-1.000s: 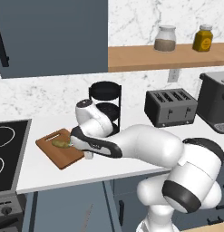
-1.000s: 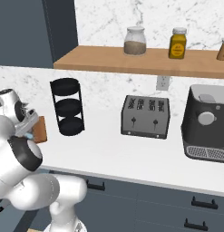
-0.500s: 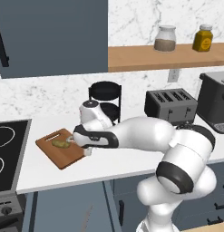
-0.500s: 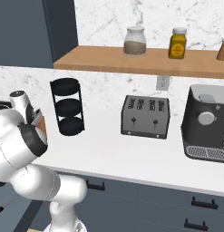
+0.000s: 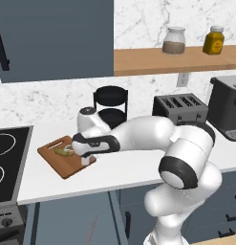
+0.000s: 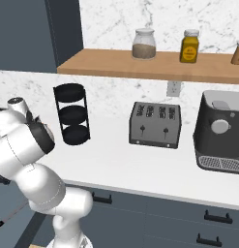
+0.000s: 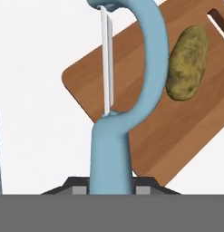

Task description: Place the appropriate cutting tool for cutting the potato skin on the cutting board.

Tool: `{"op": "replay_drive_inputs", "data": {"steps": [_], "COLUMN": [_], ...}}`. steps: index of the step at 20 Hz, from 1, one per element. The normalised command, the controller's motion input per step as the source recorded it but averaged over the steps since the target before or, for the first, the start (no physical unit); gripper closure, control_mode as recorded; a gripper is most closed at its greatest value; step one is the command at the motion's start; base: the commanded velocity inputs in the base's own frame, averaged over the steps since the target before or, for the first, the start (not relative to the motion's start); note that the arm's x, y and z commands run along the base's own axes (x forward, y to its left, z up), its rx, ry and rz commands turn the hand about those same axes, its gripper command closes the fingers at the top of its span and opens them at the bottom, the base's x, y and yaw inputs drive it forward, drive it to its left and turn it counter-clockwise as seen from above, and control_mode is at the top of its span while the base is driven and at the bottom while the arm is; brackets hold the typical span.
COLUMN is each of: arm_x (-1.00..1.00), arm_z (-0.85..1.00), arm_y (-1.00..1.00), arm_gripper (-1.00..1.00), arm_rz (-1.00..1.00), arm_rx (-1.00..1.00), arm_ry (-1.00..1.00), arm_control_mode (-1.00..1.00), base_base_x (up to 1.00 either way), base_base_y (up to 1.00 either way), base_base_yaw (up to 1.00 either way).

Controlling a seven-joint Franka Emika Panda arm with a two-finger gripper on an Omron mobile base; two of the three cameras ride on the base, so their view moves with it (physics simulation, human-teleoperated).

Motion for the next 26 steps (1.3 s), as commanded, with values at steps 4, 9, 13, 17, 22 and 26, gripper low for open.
{"op": "replay_drive_inputs", "data": {"steps": [4,9,13,17,22,26], "arm_x": [0.01,0.16,0.26,0.24,0.30,0.29], "arm_z": [-0.29,-0.28,-0.18,-0.13,-0.13,-0.10], "arm_y": [0.02,0.00,0.00,0.04,0.17,0.19], "arm_gripper": [1.00,1.00,1.00,1.00,1.00,1.00], "arm_rz": [0.00,0.00,0.00,0.00,0.00,0.00], "arm_rx": [0.00,0.01,0.01,0.01,0.00,0.00], "arm_ry": [0.00,0.01,0.02,0.02,0.04,0.02], "arm_control_mode": [-1.00,-1.00,-1.00,-1.00,-1.00,-1.00], "base_base_x": [0.00,0.00,0.00,0.00,0.00,0.00], "base_base_y": [0.00,0.00,0.00,0.00,0.00,0.00], "base_base_yaw": [0.00,0.00,0.00,0.00,0.00,0.00]}}
